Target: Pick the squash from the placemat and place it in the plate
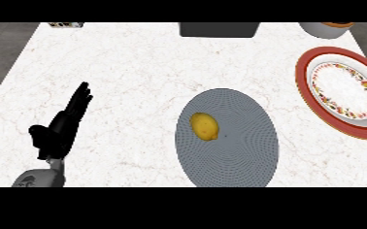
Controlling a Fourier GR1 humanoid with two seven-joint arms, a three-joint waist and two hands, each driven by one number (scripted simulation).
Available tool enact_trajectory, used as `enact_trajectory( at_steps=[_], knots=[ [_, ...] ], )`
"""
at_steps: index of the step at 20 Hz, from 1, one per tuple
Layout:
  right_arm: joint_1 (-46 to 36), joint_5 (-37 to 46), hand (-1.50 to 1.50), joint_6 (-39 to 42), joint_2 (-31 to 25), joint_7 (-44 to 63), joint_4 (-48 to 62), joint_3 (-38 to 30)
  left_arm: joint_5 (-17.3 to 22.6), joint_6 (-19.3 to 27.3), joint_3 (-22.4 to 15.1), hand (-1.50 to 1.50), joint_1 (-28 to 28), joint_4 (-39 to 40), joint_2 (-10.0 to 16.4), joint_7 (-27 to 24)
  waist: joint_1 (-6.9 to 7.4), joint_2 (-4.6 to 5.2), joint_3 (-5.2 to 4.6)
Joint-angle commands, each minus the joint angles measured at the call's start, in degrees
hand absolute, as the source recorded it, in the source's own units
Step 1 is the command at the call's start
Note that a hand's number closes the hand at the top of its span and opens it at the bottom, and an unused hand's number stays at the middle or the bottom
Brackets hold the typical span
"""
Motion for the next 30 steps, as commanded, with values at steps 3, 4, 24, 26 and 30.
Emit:
enact_trajectory(
  at_steps=[3,4,24,26,30],
  knots=[
    [-8.0,0.3,-1.5,-5.8,4.9,6.1,8.2,-0.8,-1.0,0.0,0.0,0.0,3.6,-2.1,-0.5,-2.4,0.45,0.05,0.02],
    [-7.4,0.9,-1.5,-4.9,4.4,6.6,9.7,-0.3,-1.3,0.5,0.0,0.0,-0.4,-0.4,-0.8,1.0,-0.07,0.04,0.01],
    [-5.0,-22.6,-1.5,13.3,-8.1,-5.7,26.7,-23.7,-3.3,1.5,-1.0,0.0,-0.2,-0.4,-3.8,-0.4,-0.04,0.53,0.27],
    [-0.1,-23.4,-1.5,17.4,-10.5,-9.0,27.9,-24.6,-0.8,-2.0,1.8,0.0,1.9,0.8,-1.1,-3.0,-0.12,0.43,0.23],
    [4.7,-23.4,-1.5,23.2,-12.7,-15.3,29.5,-24.8,-2.2,-0.6,0.6,0.0,-0.5,0.3,-2.1,-1.0,-0.08,0.57,0.34]
  ],
)
